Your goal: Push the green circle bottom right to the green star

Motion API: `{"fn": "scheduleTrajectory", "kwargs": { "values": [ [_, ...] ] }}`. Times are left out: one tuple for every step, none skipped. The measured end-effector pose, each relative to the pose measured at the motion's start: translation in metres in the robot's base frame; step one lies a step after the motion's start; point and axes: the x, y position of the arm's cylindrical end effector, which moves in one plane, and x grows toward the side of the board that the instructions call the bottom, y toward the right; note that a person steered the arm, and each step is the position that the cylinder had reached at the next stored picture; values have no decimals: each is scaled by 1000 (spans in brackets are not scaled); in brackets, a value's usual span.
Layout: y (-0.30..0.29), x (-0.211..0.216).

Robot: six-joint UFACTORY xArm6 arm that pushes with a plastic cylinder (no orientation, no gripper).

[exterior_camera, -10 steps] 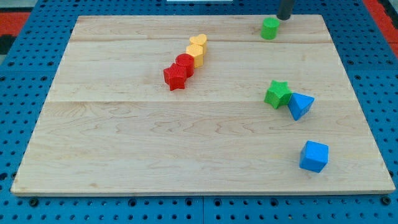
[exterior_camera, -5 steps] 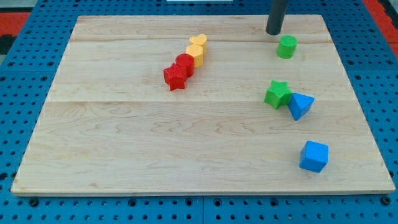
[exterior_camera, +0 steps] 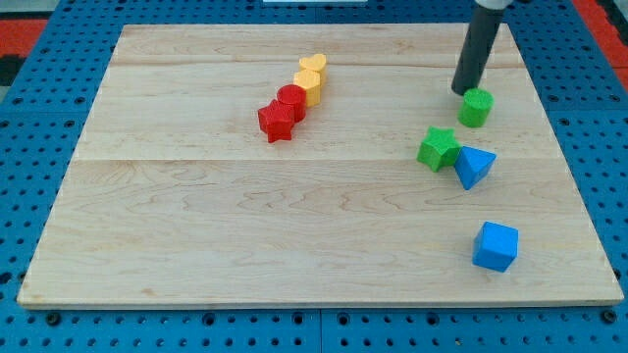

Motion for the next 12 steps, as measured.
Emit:
{"fn": "scheduleTrajectory", "kwargs": {
  "values": [
    [-5, -3],
    [-8, -6],
    [12, 23],
    [15, 59],
    [16, 47],
    [59, 52],
    [63, 91],
    [19, 104],
    [13, 96],
    [15, 64],
    [-18, 80],
    [-21, 101]
  ]
}}
